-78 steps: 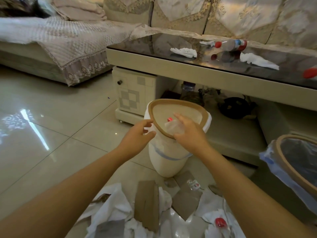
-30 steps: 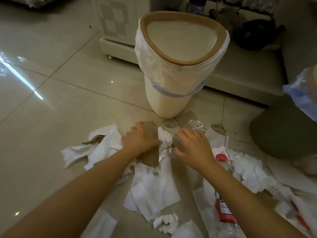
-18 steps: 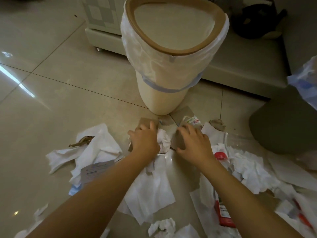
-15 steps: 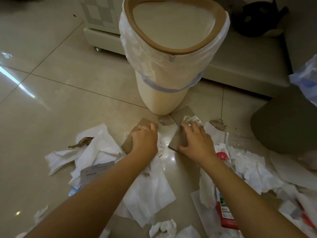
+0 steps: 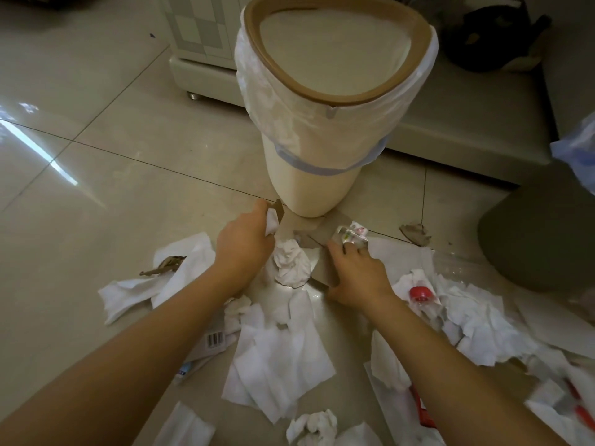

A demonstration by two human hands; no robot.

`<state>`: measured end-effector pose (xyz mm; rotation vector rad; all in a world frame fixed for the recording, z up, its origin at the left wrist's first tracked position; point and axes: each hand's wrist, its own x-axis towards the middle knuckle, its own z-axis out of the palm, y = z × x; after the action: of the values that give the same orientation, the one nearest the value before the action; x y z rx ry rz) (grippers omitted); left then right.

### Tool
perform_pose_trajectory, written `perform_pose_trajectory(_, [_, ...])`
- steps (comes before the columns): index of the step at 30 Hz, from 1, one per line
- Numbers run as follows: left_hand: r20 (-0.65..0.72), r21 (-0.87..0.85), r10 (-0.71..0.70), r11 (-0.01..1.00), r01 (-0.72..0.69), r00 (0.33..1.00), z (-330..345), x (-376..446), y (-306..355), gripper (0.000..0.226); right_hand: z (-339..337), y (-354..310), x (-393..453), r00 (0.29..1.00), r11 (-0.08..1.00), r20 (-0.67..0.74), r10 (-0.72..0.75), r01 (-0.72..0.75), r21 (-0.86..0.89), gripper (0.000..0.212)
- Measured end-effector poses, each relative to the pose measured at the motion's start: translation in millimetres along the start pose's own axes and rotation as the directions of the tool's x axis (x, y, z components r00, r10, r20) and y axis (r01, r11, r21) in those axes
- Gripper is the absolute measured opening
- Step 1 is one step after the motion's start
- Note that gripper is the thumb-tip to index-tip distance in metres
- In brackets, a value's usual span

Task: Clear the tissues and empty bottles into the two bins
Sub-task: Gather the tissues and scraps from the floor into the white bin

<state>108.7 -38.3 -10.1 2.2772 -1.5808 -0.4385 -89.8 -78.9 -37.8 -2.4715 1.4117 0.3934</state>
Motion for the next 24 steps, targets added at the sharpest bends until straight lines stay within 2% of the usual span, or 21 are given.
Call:
perform_pose_trajectory(6, [-0.049,-0.048,0.051,0.997,-0.054,0.997,-32,-13,10,0.032,-23,-12,-20,0.959,0.998,-0.278,-0.060,0.061,-0.005,0.038])
perform_pose_trajectory(12, [-0.106,-0.017,0.120,0.992,-0.123,0.987,-87,-30,28,0.042,-72,-19,-44,0.865,0.975,-0.481,-0.141,0.206,0.085,0.058])
perform_pose_trajectory(14, [-0.138,-0.008,0.145,0.989,-0.147,0.980,-112,-37,34,0.041,-92,-23,-54,0.797,0.968,-0.583,-0.159,0.243,0.068,0.061])
perform_pose_trajectory(16, [-0.192,0.047,0.198,0.980,-0.193,0.961,-140,-42,40,0.036,-116,-25,-62,0.684,0.953,-0.703,-0.197,0.301,0.026,0.057])
perform_pose_trajectory(20, [-0.427,0.191,0.322,0.946,-0.264,0.845,-200,-39,56,0.028,-168,-30,-75,0.466,0.926,-0.850,-0.248,0.372,-0.066,0.048])
perform_pose_trajectory(22, [-0.514,0.184,0.365,0.931,-0.316,0.776,-223,-26,69,0.025,-193,-32,-73,0.407,0.927,-0.884,-0.229,0.369,-0.070,0.047])
perform_pose_trajectory(24, [-0.516,0.224,0.408,0.913,-0.341,0.753,-235,-7,80,0.020,-214,-33,-70,0.389,0.931,-0.893,-0.227,0.356,-0.082,0.046])
